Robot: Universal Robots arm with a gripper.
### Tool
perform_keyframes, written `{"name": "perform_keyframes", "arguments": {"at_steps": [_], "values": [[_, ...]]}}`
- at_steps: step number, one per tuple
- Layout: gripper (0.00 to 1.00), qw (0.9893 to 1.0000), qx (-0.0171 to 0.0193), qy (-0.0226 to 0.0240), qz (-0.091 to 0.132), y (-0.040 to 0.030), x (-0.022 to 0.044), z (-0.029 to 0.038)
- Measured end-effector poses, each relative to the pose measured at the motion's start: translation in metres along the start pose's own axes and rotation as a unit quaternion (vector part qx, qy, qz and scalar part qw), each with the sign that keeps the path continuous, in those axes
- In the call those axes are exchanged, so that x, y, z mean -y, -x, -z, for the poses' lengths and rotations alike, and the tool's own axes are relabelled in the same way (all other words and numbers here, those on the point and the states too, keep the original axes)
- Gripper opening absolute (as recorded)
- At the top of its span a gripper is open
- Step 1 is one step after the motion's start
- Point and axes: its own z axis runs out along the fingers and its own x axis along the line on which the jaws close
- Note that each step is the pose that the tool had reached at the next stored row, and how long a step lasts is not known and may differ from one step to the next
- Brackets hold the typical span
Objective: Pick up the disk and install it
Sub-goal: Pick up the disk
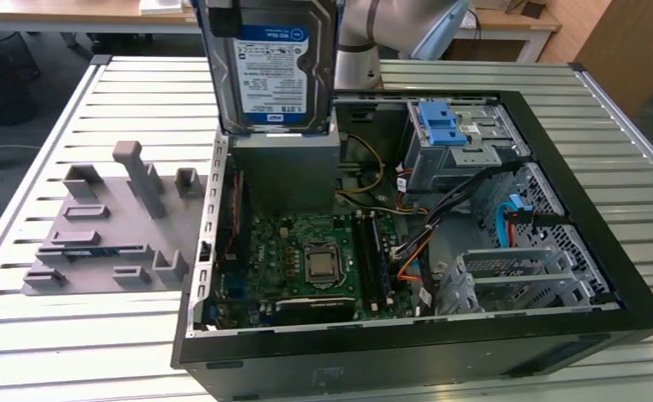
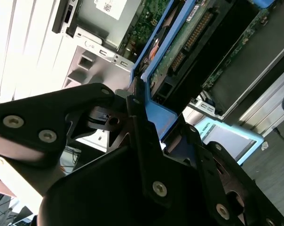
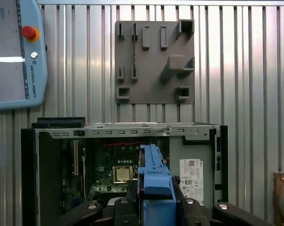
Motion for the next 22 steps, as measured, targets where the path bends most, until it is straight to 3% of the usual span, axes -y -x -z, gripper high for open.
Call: {"name": "perform_keyframes", "arguments": {"at_steps": [22], "values": [[0.36,1.0,0.0009,0.0015,0.0,-0.0132,0.0683,0.0013]]}}
